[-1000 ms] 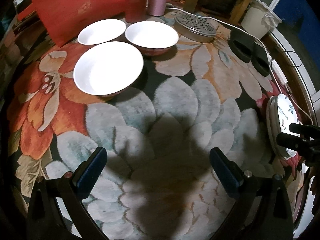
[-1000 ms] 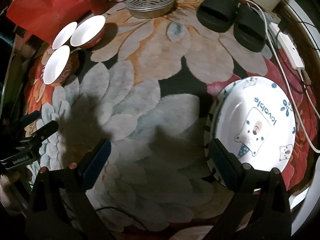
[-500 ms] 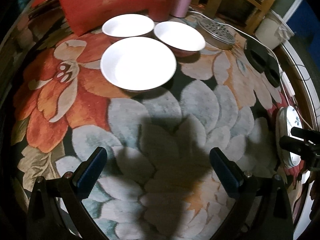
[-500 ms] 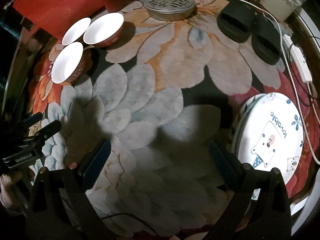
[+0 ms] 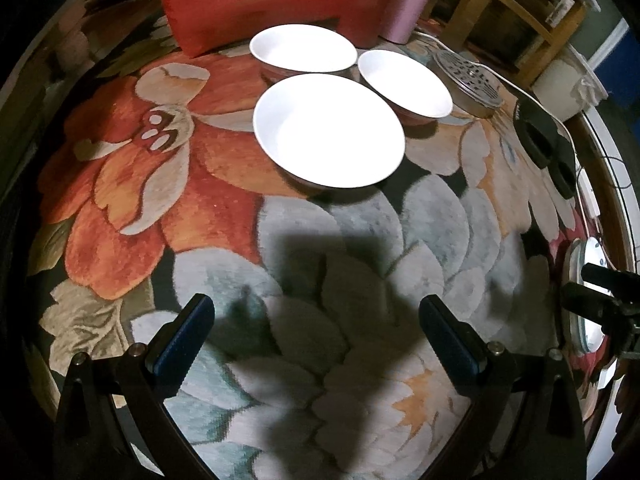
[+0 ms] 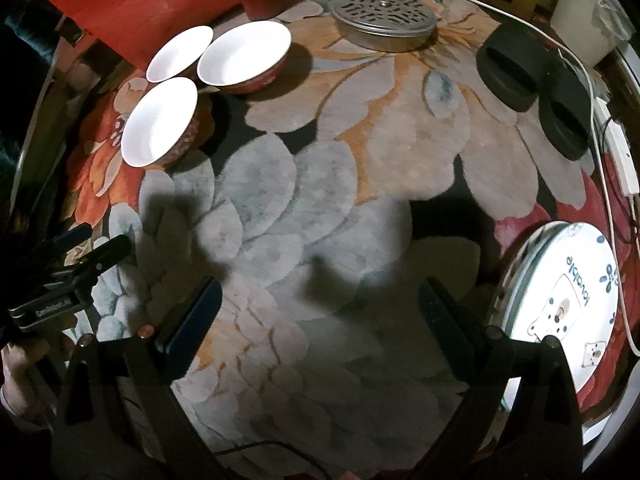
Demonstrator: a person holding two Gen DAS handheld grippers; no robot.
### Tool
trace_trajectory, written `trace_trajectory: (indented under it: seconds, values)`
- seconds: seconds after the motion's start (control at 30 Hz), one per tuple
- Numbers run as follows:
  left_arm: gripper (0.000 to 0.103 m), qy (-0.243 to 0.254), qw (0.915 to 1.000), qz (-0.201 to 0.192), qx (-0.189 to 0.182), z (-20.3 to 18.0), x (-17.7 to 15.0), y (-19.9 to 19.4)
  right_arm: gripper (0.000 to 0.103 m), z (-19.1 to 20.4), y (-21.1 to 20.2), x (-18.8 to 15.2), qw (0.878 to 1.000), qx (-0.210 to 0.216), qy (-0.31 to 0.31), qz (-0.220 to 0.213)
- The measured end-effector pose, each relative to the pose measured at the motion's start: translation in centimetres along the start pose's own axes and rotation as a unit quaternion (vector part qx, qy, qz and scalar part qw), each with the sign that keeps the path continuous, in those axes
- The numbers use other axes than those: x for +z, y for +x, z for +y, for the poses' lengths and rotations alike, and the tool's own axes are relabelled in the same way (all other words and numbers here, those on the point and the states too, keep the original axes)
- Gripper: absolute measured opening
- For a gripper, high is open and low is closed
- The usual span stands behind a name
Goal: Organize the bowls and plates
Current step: 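Move the right tool toward the group of white bowls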
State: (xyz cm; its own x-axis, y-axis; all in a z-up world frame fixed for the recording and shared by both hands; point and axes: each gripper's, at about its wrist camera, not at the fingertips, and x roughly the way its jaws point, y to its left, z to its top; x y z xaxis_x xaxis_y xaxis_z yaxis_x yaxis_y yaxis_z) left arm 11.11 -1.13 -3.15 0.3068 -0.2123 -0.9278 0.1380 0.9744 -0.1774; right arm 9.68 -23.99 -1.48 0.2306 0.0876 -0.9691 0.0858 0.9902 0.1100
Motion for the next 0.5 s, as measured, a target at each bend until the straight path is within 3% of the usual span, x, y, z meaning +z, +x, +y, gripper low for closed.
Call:
trace_trajectory:
  seconds: [0.5]
  values:
    - [0.102,-0.024,0.9997,-0.001,0.009,2.0,0.8,0.2,0.099,2.3,1.2,1.2,0.999,0.007,-0.030,0.009]
